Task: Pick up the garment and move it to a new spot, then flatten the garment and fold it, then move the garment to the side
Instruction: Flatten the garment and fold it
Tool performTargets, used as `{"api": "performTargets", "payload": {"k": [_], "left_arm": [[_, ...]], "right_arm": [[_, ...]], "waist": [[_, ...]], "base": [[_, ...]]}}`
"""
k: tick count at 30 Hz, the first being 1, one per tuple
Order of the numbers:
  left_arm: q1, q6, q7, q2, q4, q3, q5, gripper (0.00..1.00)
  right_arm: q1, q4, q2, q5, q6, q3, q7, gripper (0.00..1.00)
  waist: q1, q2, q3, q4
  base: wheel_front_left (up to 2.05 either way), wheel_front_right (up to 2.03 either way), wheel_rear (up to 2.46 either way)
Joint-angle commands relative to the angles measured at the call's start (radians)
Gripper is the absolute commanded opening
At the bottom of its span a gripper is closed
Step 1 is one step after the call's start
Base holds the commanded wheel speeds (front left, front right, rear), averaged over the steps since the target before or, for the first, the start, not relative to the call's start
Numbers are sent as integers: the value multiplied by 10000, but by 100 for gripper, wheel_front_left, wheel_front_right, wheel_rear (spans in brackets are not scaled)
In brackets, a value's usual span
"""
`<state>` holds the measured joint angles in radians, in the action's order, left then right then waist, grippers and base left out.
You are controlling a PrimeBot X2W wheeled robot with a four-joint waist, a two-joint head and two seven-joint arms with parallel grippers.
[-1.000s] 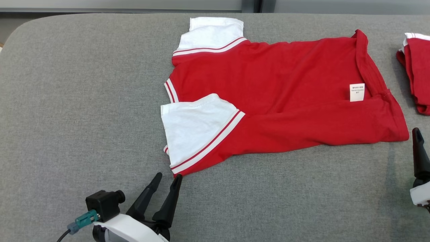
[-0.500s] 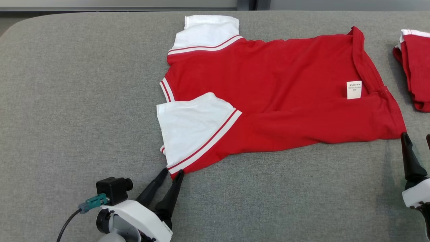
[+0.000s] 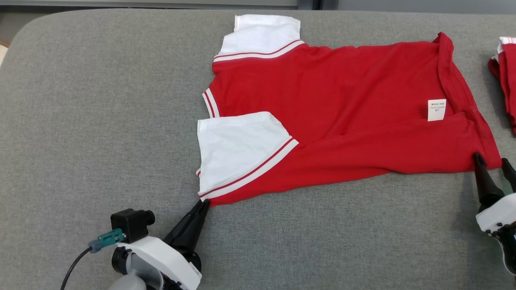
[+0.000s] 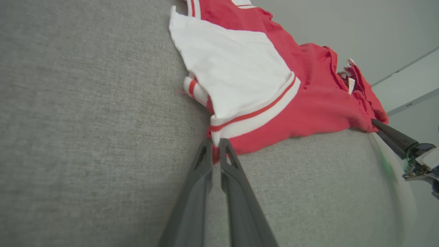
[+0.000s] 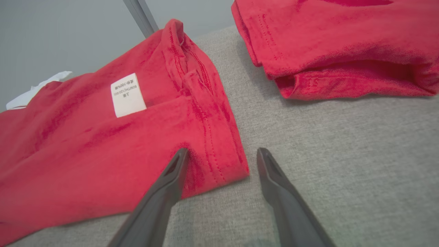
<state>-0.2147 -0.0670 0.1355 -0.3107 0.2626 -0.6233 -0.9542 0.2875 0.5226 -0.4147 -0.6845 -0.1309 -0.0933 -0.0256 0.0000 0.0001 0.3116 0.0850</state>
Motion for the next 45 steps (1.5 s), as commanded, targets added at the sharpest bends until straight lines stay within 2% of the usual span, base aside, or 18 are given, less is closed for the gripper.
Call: {"api": "performTargets", "payload": {"k": [1,3,4,5,12,17,23,29,30,31,32,33,34,41,45], "left_arm": [[-176,-16,21,-116,19,82,-25,0],[-231,-38,27,-172,30,105,-19,0],[-243,-31,32,-212,32,123,8,0],[-243,-40,28,-246,26,121,24,0],[215,65,92,-740,-521,222,76,0],[1442,562,-128,-1549,-1843,241,26,0],[3009,1448,-620,-2332,-3606,134,-129,0],[3762,1997,-776,-2543,-4413,128,-232,0],[3757,2070,-790,-2526,-4419,85,-161,0],[3720,2106,-876,-2484,-4406,-3,-105,11],[3700,2113,-968,-2415,-4402,-108,-144,36],[3652,2134,-1027,-2376,-4408,-148,-150,63],[3572,2131,-1063,-2369,-4441,-195,-70,100],[3537,2542,-1222,-2644,-4873,-131,185,100],[3330,2859,-1351,-2787,-5489,176,116,100]], "right_arm": [[147,76,-17,-103,6,-53,47,100],[339,260,-17,-338,6,-262,141,100],[427,293,-42,-468,6,-384,139,44],[465,298,-84,-591,6,-514,100,0],[-81,-135,-696,-1435,6,-1317,-107,0],[-1225,-870,-1396,-2026,16,-1638,23,0],[-2888,-1706,-2126,-2336,19,-1298,415,0],[-4089,-2564,-2201,-2226,19,-602,872,0],[-4161,-2646,-2172,-2145,19,-473,985,31],[-4224,-2735,-2147,-2070,19,-346,1072,95],[-4277,-2825,-2115,-1977,19,-172,1164,100],[-4346,-2938,-2081,-1921,17,-24,1272,100],[-4452,-3080,-2039,-1858,13,89,1416,100],[-5163,-4601,-1938,-1915,6,1172,2315,100],[-5382,-5591,-1597,-1569,6,1860,2740,100]], "waist": [[0,-1,67,3],[0,-1,147,0],[0,-1,173,1],[0,-1,192,5],[0,-1,14,-67],[0,-1,-431,-197],[0,-1,-723,-224],[0,-1,-823,-313],[0,-1,-832,-329],[0,-1,-845,-346],[0,-1,-860,-360],[0,-1,-867,-368],[0,-1,-875,-373],[0,-1,-873,-406],[0,-1,-874,-422]], "base": [[0,0,0],[0,0,0],[0,0,0],[0,0,0],[0,0,0],[0,0,0],[0,0,0],[0,0,0],[0,0,0],[0,0,0],[0,0,0],[0,0,0],[0,0,0],[0,0,0],[0,0,0]]}}
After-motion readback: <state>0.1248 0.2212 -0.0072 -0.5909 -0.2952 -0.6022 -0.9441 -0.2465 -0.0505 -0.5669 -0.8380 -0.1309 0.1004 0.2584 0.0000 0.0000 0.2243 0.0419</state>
